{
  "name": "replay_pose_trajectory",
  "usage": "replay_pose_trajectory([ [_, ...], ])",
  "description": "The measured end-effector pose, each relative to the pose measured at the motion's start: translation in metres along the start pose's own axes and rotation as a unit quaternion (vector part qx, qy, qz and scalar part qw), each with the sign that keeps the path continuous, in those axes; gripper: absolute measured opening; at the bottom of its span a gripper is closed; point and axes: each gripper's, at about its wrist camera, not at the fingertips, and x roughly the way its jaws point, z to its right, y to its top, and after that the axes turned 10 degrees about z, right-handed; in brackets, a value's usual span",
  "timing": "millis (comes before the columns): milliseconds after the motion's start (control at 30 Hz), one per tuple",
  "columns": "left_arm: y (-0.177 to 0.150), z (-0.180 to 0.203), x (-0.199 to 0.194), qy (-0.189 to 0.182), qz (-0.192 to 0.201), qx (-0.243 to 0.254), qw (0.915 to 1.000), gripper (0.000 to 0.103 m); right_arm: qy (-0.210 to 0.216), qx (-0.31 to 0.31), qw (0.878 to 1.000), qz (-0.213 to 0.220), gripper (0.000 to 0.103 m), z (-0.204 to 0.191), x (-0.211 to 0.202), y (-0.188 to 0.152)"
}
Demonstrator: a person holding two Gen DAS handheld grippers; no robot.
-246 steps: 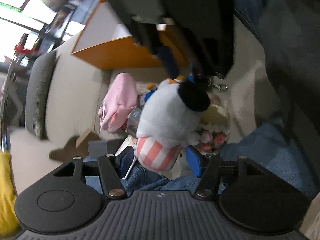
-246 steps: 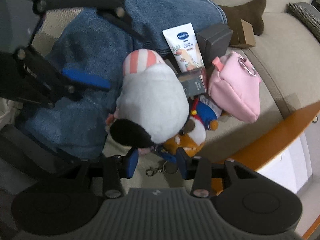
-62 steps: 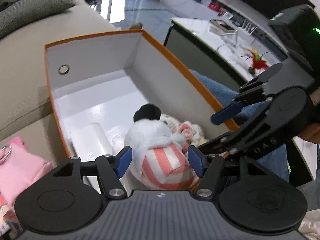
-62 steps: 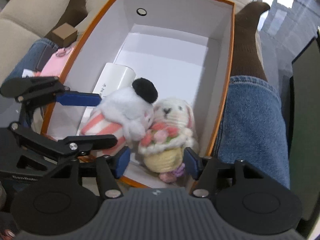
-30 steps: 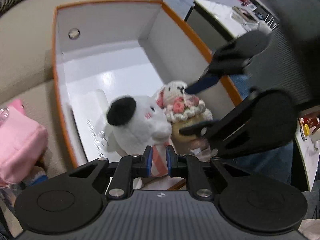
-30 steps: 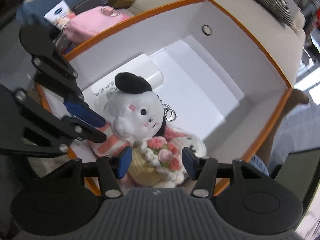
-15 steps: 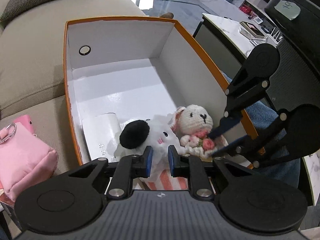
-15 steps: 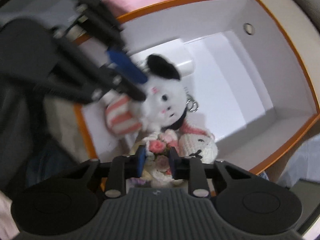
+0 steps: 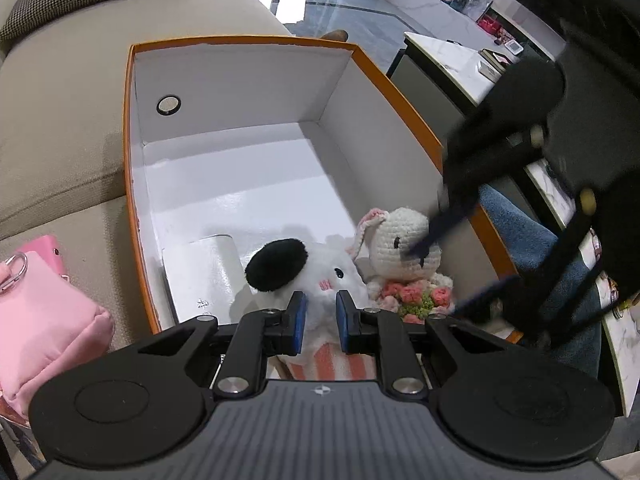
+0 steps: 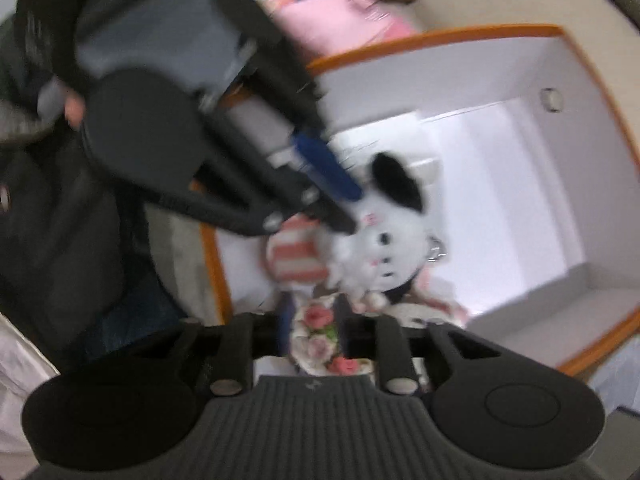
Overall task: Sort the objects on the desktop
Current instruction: 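Lower both plush toys into the shoebox and open both grippers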
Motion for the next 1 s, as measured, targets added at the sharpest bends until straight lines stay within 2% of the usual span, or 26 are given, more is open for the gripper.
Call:
replay_pose_trajectory([
  [33,-0.001,0.0,0.0,0.0,0.001,0.0,1.0,0.02,-0.013,0.002,1.0,0.004,0.047,0.002,-0.004,0.001],
  [100,-0.002,0.0,-0.002,-0.002,0.003,-0.001,1.0,0.02,-0.045,0.014,0.999,-0.001,0.047,0.011,-0.007,0.003],
  [133,-0.003,-0.001,-0.003,-0.002,0.004,-0.003,1.0,0.02,-0.064,0.021,0.998,-0.005,0.05,0.017,-0.007,0.004],
  [167,-0.003,-0.001,-0.003,-0.002,0.006,-0.004,1.0,0.02,-0.073,0.029,0.997,-0.008,0.058,0.021,-0.006,0.004],
  [200,-0.003,-0.001,-0.004,-0.003,0.007,-0.004,1.0,0.02,-0.077,0.044,0.996,-0.015,0.06,0.027,-0.003,0.006],
  [300,-0.004,-0.001,-0.004,-0.006,0.009,-0.005,0.9999,0.02,-0.084,0.07,0.993,-0.041,0.059,0.039,0.013,0.01],
  [433,-0.005,-0.003,-0.007,-0.014,0.015,-0.013,0.9997,0.02,-0.079,0.057,0.991,-0.087,0.05,0.041,0.036,0.007],
  [533,-0.004,-0.002,-0.002,-0.013,0.015,-0.009,0.9998,0.02,-0.052,0.031,0.994,-0.088,0.046,0.043,0.04,0.006],
  [667,-0.005,-0.001,0.002,-0.017,0.016,-0.012,0.9996,0.02,-0.009,-0.039,0.995,-0.092,0.045,0.03,0.048,0.013],
  [800,-0.005,0.0,0.002,-0.025,0.008,-0.021,0.9994,0.02,-0.008,-0.048,0.993,-0.103,0.045,0.03,0.064,0.017],
  [933,-0.012,-0.001,0.003,-0.053,-0.015,-0.053,0.9971,0.02,-0.015,-0.051,0.993,-0.101,0.046,0.027,0.06,0.014],
  [1000,-0.015,0.0,0.002,-0.048,-0.007,-0.053,0.9974,0.02,-0.021,-0.049,0.993,-0.101,0.048,0.024,0.059,0.013],
])
